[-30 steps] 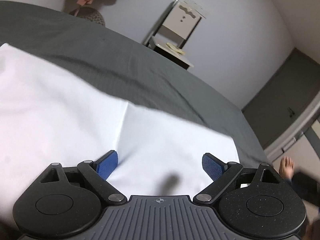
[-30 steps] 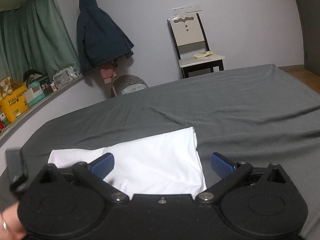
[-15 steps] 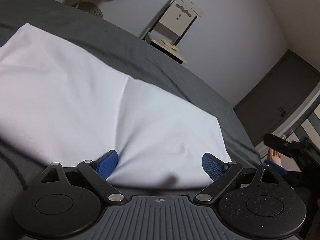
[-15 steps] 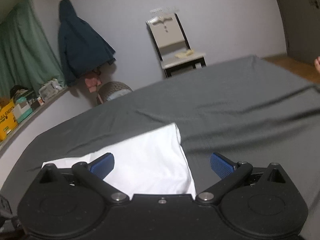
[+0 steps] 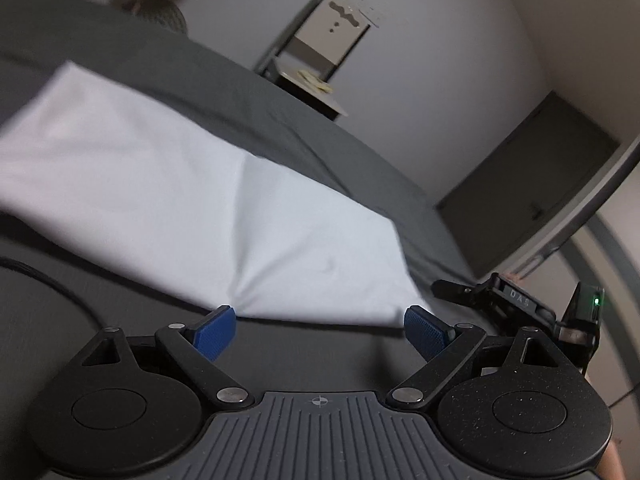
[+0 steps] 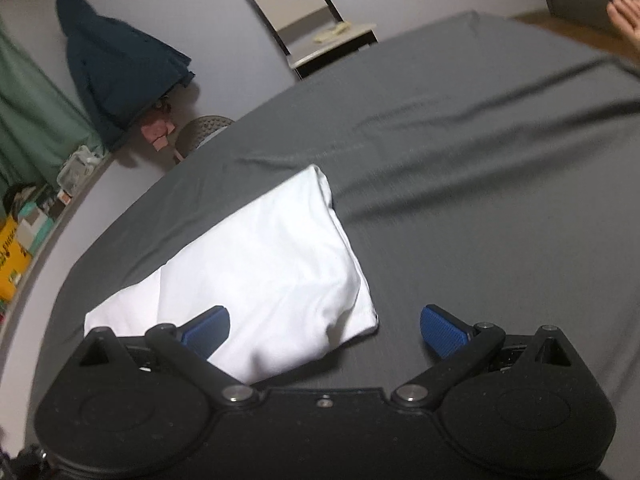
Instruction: Fold clothes
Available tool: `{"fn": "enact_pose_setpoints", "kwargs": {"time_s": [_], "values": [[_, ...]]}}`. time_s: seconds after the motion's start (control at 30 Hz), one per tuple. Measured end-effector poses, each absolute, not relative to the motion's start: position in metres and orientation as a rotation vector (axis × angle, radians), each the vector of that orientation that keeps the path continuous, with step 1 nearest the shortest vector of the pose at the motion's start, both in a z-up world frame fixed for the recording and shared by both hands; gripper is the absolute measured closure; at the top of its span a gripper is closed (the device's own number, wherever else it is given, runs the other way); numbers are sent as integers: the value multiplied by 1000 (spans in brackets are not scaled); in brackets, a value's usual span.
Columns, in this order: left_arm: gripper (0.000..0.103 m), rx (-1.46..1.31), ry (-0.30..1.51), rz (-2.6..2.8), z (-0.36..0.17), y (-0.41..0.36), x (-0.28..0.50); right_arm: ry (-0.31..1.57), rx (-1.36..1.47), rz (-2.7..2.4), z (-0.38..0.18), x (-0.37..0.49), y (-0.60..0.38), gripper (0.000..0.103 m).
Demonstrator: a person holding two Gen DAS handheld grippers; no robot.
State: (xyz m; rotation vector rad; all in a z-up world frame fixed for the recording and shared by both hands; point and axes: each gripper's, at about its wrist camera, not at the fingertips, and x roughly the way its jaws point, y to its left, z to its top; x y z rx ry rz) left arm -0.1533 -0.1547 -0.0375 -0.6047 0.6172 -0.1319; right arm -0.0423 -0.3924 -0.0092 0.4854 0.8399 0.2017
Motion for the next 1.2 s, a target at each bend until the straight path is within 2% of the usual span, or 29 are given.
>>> {"fn": "enact_pose_setpoints", "kwargs": {"time_s": [0.03,0.1,0.23,0.37,0.47,0.63,0.77,0.83,1.0,1.07,1.2], "values": [[11,-601,607,-120,-35,-151,-155,849,497,201,-13,-41,-392,3],[11,-599,593,-104,-29,-144,-155,867,518,200,-21,-36,-390,13],[11,-616,526,-89,-29,-132,-147,826,506,190,-27,-34,-385,14],[11,-648,401,-78,-40,-123,-145,776,505,187,-32,-37,-382,30],[11,-671,307,-70,-48,-117,-143,759,511,188,-32,-39,-381,33],[11,-735,307,-40,-49,-101,-141,775,514,191,-30,-50,-373,33],[11,-800,422,-88,-45,-97,-134,752,517,208,-33,-46,-372,33],[11,-816,445,-128,-47,-104,-134,726,523,213,-37,-41,-374,38],[11,-739,458,-171,-46,-122,-139,699,605,169,-44,-37,-381,60],[11,-742,466,-176,-46,-122,-142,695,645,151,-46,-39,-384,63],[11,-758,470,-135,-43,-113,-144,703,758,102,-47,-47,-390,64]]}}
